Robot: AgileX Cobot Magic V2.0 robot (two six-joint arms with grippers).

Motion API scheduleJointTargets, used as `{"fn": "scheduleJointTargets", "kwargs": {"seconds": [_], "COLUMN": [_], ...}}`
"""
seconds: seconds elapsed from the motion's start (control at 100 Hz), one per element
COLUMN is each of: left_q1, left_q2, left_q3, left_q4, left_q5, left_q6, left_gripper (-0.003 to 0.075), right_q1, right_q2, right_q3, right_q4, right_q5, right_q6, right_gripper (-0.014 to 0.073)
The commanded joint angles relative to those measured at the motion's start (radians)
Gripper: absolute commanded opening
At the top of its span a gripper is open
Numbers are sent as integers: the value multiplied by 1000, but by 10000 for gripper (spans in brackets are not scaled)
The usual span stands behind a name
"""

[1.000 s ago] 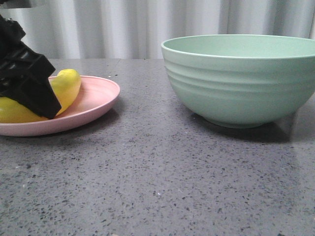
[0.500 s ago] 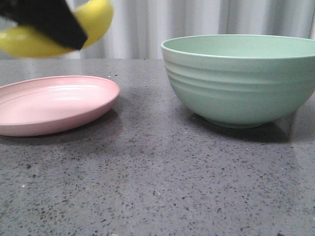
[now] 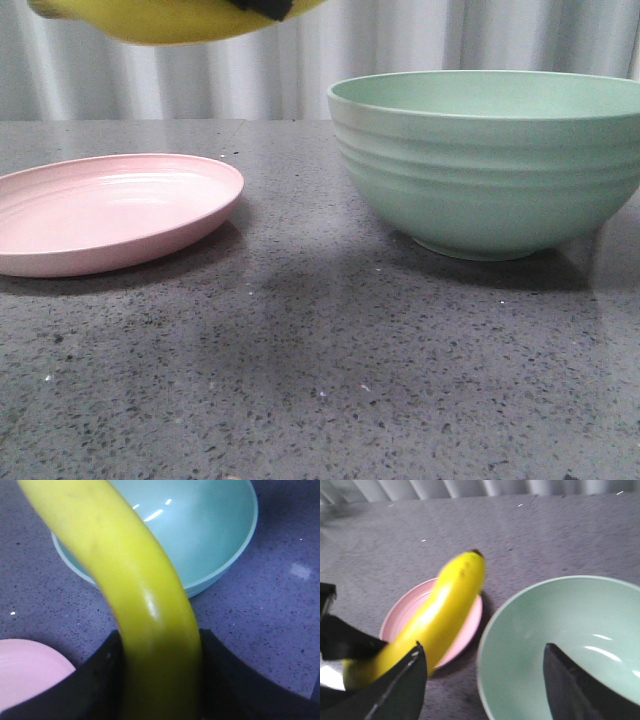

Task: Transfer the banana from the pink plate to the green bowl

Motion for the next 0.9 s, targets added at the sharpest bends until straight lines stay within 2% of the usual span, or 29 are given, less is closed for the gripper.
{"fn": "scheduleJointTargets", "kwargs": {"seconds": [0.0,0.27,0.56,0.68,0.79,0.86,0.89], "left_q1": [-20,-22,-22,-22,-22,-22,-22], "left_q2": [-23,3,40,40,40,40,40], "left_q3": [-37,-37,-37,-37,-37,-37,-37], "left_q4": [-12,-31,-38,-38,-38,-38,-38], "left_q5": [-85,-74,-66,-70,-70,-68,-66], "left_q6": [-3,-3,-3,-3,-3,12,14], "left_gripper": [-20,-20,-20,-20,-15,41,98], "right_q1": [34,84,84,84,84,84,84], "right_q2": [71,261,296,296,296,296,296], "right_q3": [-65,-127,-131,-131,-131,-131,-131], "right_q4": [58,138,155,155,155,155,155], "right_q5": [-95,-117,-102,-102,-102,-102,-102], "right_q6": [-12,-12,-12,-12,-12,-12,-12], "right_gripper": [426,426,408,284,94,-27,-69]}}
